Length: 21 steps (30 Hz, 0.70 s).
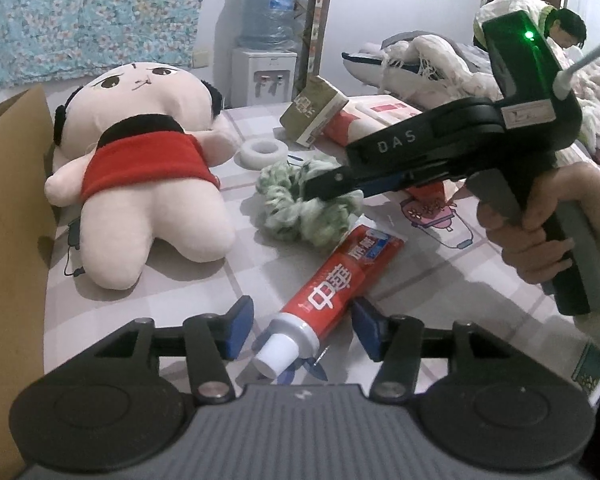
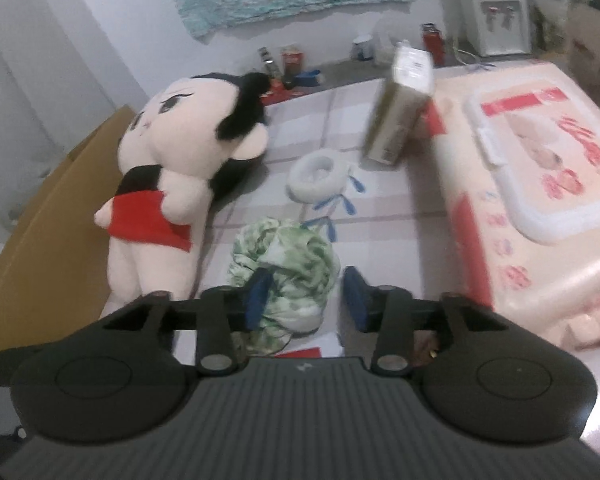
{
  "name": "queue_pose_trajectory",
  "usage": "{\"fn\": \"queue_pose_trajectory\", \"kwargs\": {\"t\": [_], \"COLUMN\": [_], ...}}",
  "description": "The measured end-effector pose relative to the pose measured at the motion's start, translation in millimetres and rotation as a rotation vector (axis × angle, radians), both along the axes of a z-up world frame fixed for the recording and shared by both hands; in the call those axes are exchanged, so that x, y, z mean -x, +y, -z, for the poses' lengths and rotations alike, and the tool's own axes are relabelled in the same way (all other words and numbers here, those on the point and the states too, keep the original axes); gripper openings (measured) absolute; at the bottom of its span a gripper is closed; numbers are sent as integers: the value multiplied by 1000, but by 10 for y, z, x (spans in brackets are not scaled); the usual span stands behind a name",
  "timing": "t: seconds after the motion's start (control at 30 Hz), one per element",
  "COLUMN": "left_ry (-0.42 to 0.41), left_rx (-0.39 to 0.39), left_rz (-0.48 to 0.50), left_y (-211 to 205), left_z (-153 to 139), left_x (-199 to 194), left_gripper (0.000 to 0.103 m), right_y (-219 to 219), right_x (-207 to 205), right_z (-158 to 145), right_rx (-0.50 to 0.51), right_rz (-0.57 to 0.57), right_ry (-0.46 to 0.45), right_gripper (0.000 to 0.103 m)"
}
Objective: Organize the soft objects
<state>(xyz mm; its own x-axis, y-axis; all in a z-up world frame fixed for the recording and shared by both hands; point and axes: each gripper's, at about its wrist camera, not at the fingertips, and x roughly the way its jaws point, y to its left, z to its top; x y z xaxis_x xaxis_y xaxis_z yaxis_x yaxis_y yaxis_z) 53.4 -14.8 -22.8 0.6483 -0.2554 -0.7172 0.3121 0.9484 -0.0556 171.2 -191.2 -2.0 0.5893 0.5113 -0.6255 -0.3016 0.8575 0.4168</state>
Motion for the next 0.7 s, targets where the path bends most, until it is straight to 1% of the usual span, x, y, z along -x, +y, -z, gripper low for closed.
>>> {"fn": "queue_pose_trajectory", "kwargs": {"t": [0.03, 0.1, 0.2, 0.27, 0.3, 0.33, 0.4, 0.43, 0.47, 0.5, 0.53, 0.63, 0.7], "left_ry": [-2, -11, -12, -10, -11, -12, -12, -10, -9, -8, -8, -9, 1], "left_rx": [-2, -4, 1, 6, 6, 6, 10, 11, 9, 7, 8, -11, -20], "left_rz": [0, 7, 7, 9, 10, 12, 18, 20, 20, 20, 18, 26, 28], "left_y": [8, 12, 10, 12, 10, 6, 5, 0, -3, -4, -5, -26, -37], "left_z": [3, 14, 28, 26, 27, 28, 29, 27, 27, 26, 27, 25, 8], "left_x": [4, 14, 12, 9, 8, 7, 5, 8, 10, 9, 7, 29, 47], "left_gripper": [60, 60, 58, 57, 56, 55, 47, 47, 47, 46, 46, 42, 37], "right_y": [21, 87, 196, 242, 255, 261, 290, 315, 330, 345, 345, 314, 249], "right_x": [-1, 14, 54, 76, 86, 101, 135, 157, 167, 179, 188, 211, 213], "right_z": [-1, -7, -15, -24, -26, -24, -16, -14, -12, -11, -11, -6, -18], "right_rx": [-3, 17, 88, 135, 155, 183, 235, 257, 266, 272, 273, 255, 222], "right_rz": [-7, -21, -40, -48, -42, -32, -38, -47, -51, -52, -39, 5, 42], "right_ry": [-5, -25, -64, -80, -86, -96, -124, -136, -140, -143, -142, -138, -130], "right_gripper": [57, 63, 63, 58, 49, 33, 28, 24, 23, 19, 16, 13, 11]}}
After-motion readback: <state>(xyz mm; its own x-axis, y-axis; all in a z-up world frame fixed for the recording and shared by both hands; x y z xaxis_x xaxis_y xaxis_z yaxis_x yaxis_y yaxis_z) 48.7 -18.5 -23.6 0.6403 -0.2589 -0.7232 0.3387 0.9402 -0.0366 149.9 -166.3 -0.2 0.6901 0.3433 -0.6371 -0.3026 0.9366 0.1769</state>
